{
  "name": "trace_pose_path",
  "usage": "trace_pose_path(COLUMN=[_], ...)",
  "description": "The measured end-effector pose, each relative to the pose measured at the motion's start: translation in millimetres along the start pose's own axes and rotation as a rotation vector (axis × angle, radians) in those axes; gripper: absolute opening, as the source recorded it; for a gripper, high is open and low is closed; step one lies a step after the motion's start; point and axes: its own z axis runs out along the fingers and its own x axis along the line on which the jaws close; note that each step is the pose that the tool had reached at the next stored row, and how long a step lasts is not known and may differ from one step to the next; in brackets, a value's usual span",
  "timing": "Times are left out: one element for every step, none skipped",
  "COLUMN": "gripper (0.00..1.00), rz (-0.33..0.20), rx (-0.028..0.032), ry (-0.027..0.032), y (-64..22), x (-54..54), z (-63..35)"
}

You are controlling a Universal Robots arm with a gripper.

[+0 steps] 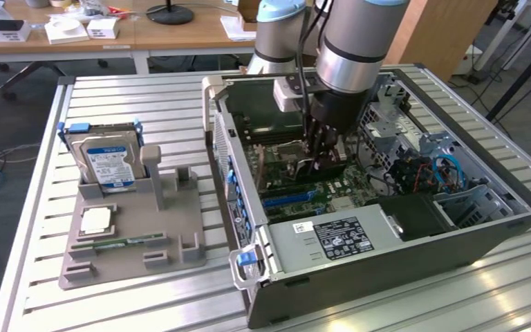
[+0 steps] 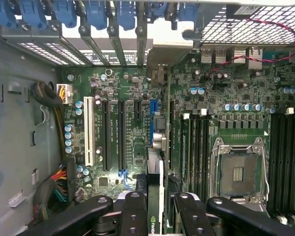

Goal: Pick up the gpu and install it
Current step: 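Insert the gpu into the slot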

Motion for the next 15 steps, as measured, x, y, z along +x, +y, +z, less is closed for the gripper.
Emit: trace_pose_path(gripper=[0.26, 0.26, 0.26, 0.26, 0.26, 0.26, 0.26, 0.26, 0.26, 0.26, 0.26, 0.26, 0.26, 0.26, 0.26], rz=[0.000, 0.000, 0.000, 0.000, 0.000, 0.000, 0.000, 0.000, 0.000, 0.000, 0.000, 0.000, 0.000, 0.000, 0.000], rx=[0.0000, 0.0000, 0.0000, 0.0000, 0.0000, 0.0000, 0.0000, 0.0000, 0.0000, 0.0000, 0.0000, 0.0000, -0.0001, -0.0001, -0.0001], ry=[0.0000, 0.0001, 0.0001, 0.0002, 0.0001, 0.0001, 0.0001, 0.0001, 0.0002, 0.0001, 0.0002, 0.0002, 0.0003, 0.0003, 0.0003], y=[0.0, 0.0, 0.0, 0.1, 0.1, 0.1, 0.1, 0.1, 0.1, 0.1, 0.1, 0.1, 0.1, 0.2, 0.1], x=[0.1, 0.2, 0.2, 0.3, 0.4, 0.5, 0.5, 0.6, 0.7, 0.7, 0.7, 0.8, 0.8, 0.8, 0.8], z=[0.9, 2.1, 3.3, 4.6, 6.0, 7.4, 8.7, 9.9, 11.2, 12.4, 13.4, 14.1, 14.2, 14.2, 14.2])
